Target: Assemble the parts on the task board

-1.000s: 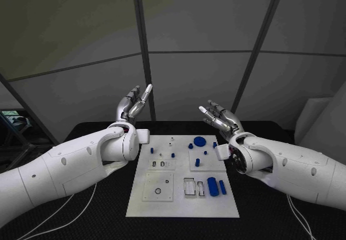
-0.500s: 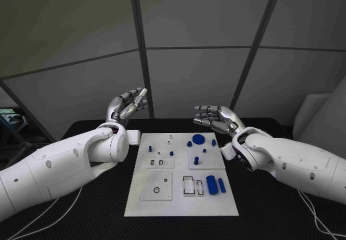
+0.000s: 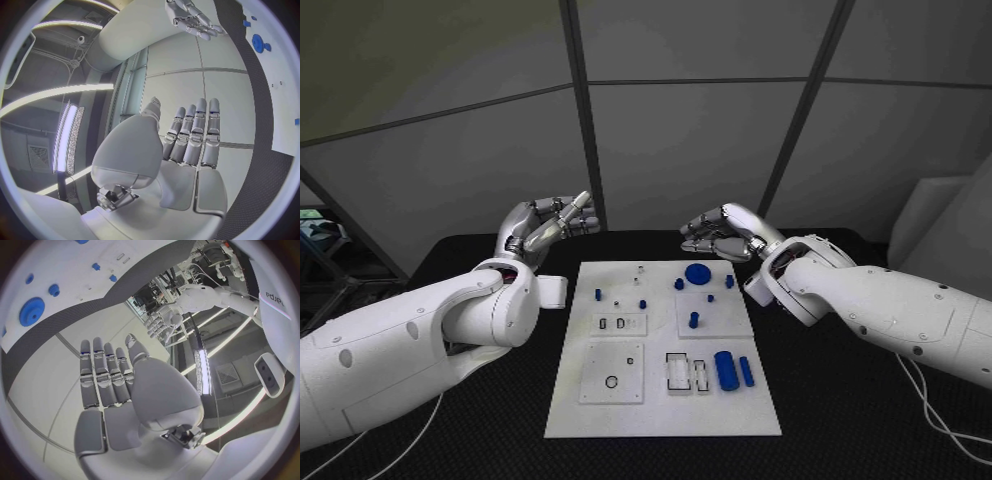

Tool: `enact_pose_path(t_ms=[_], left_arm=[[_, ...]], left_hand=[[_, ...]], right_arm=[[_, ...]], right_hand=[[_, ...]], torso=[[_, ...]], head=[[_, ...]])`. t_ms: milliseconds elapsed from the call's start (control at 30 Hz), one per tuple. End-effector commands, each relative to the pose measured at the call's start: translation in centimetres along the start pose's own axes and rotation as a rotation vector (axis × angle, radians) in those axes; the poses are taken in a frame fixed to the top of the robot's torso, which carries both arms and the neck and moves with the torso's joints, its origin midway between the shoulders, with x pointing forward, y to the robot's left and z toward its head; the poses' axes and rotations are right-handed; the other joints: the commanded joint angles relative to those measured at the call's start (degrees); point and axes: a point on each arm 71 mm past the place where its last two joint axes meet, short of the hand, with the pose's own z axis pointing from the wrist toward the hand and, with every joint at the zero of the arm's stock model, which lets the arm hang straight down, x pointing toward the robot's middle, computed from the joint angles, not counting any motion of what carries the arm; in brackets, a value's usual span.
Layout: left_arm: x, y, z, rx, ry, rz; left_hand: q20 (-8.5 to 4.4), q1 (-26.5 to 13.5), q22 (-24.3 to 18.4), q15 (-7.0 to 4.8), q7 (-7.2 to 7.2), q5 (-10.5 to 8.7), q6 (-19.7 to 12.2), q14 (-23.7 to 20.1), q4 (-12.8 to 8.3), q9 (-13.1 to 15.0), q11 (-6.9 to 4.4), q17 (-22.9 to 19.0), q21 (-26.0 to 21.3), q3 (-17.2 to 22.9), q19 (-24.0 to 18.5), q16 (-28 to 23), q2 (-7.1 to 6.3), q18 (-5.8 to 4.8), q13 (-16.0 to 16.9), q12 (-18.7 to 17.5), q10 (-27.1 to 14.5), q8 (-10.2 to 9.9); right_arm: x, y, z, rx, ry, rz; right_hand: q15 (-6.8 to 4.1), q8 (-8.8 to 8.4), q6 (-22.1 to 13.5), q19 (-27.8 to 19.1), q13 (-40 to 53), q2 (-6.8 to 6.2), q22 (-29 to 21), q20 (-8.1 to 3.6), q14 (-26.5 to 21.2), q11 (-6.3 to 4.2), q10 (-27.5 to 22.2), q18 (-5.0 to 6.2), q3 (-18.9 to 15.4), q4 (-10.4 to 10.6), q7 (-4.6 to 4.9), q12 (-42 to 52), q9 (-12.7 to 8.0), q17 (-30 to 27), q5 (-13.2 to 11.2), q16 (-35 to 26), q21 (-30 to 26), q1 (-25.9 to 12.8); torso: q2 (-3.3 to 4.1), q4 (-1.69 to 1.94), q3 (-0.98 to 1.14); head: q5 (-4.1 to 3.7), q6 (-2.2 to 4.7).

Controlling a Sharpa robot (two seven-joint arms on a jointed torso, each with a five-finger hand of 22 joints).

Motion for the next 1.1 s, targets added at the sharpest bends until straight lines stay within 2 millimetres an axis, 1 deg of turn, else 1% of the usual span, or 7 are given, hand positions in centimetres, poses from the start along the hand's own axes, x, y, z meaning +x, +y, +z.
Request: enact_pose_path(t_ms=[33, 233, 300, 500, 567, 733, 1100], left_arm=[[0.7, -0.6, -0.6, 0.010, 0.071, 0.003], [1.5, -1.5, -1.9, 0.008, 0.120, -0.013], [1.6, -1.7, -2.2, 0.008, 0.130, -0.016], [1.9, -2.2, -2.8, 0.007, 0.150, -0.023], [2.0, -2.2, -2.9, 0.006, 0.153, -0.025], [2.1, -2.2, -2.9, 0.004, 0.160, -0.028], [2.4, -2.2, -2.9, 0.001, 0.172, -0.035]], left_hand=[[-0.29, 0.45, -0.01, -0.25, 0.06, -0.11, 0.59, 0.81, -0.59, -0.06, -0.22, 0.45, 0.25, -0.01, 0.70, -0.06, 0.09, -0.49, 0.05, -0.26, 0.81, 0.09], [-0.37, 0.59, -0.04, -0.30, -0.03, -0.11, 0.77, 0.95, -0.84, -0.09, -0.29, 0.62, 0.27, -0.12, 0.98, -0.32, 0.03, -0.50, 0.03, -0.45, 1.02, -0.04], [-0.41, 0.66, -0.07, -0.29, -0.06, -0.12, 0.81, 0.88, -1.00, -0.11, -0.29, 0.69, 0.28, -0.20, 1.15, -0.58, -0.03, -0.52, -0.01, -0.66, 1.01, -0.16], [-0.43, 0.68, -0.12, -0.22, -0.05, -0.12, 0.82, 0.62, -1.25, -0.16, -0.24, 0.80, 0.29, -0.39, 1.46, -1.18, -0.06, -0.55, -0.10, -1.11, 0.93, -0.45], [-0.43, 0.67, -0.14, -0.19, -0.03, -0.12, 0.81, 0.54, -1.31, -0.17, -0.21, 0.83, 0.29, -0.45, 1.54, -1.37, -0.05, -0.57, -0.13, -1.25, 0.88, -0.55], [-0.42, 0.61, -0.18, -0.13, 0.02, -0.12, 0.76, 0.40, -1.41, -0.19, -0.15, 0.89, 0.28, -0.57, 1.68, -1.71, -0.04, -0.58, -0.17, -1.53, 0.78, -0.74], [-0.40, 0.50, -0.23, -0.06, 0.09, -0.13, 0.70, 0.25, -1.49, -0.20, -0.08, 0.96, 0.26, -0.72, 1.82, -2.08, -0.01, -0.60, -0.21, -1.82, 0.66, -0.95]], right_arm=[[-0.1, 0.5, 0.4, 0.015, 0.072, -0.220], [-0.7, 1.3, 0.9, 0.038, 0.128, -0.403], [-0.8, 1.5, 1.0, 0.046, 0.142, -0.441], [-0.7, 1.9, 1.2, 0.077, 0.193, -0.538], [-0.7, 1.8, 1.3, 0.091, 0.211, -0.558], [-0.5, 1.5, 1.4, 0.126, 0.252, -0.602], [-0.6, 0.8, 1.8, 0.162, 0.264, -0.635]], right_hand=[[-3.40, -1.18, 4.00, 9.64, 0.13, -1.66, 1.79, -3.94, 11.40, -1.87, 5.27, 0.84, 0.99, -2.04, -1.23, -1.50, 0.01, 1.85, 0.82, 3.06, 5.23, 0.28], [-5.78, -1.94, 5.69, 17.27, 0.21, -3.28, 5.32, -7.32, 21.56, -3.19, 6.67, 0.68, 1.08, -2.51, -2.42, -1.97, 0.01, 6.30, 1.16, 9.76, 12.43, -1.10], [-6.26, -2.50, 6.09, 18.66, 0.19, -3.95, 6.84, -7.97, 21.61, -3.47, 7.16, 0.56, 1.33, -2.65, -2.82, -2.15, -0.02, 9.50, 1.23, 14.88, 15.13, -1.75], [-5.98, -3.37, 6.17, 19.25, 0.36, -5.07, 11.62, -8.13, 20.57, -3.57, 5.56, 0.66, 2.97, -2.41, -2.78, -1.79, -0.07, 19.26, 1.04, 30.40, 22.83, -3.56], [-5.83, -3.29, 6.11, 19.37, 0.31, -5.02, 13.61, -7.97, 21.65, -3.61, 4.83, 0.59, 3.70, -2.21, -2.90, -1.98, -0.04, 29.56, 1.12, 40.15, 25.67, -3.95], [-5.68, -3.30, 5.39, 21.15, 0.36, -5.80, 27.89, -7.47, 21.28, -3.30, 3.78, -1.11, 5.23, -2.12, -2.93, -1.98, -0.05, 41.66, 1.09, 51.64, 37.66, -4.48], [-5.43, -3.27, 4.84, 21.27, 0.37, -6.38, 35.41, -7.02, 20.92, -3.10, 2.65, -1.85, 6.92, -2.03, -2.84, -1.97, -0.02, 47.90, 1.25, 57.83, 44.33, -4.67]], torso=[[1.69, 0.67, -0.17], [3.30, 1.34, -0.28], [3.74, 1.51, -0.31], [4.92, 2.00, -0.29], [5.26, 2.19, -0.32], [5.93, 2.55, -0.38], [6.94, 3.22, -0.57]], head=[[-0.46, 0.42], [-1.15, 1.02], [-1.29, 1.11], [-1.64, 1.44], [-1.79, 1.47], [-2.10, 1.60], [-2.73, 1.75]])
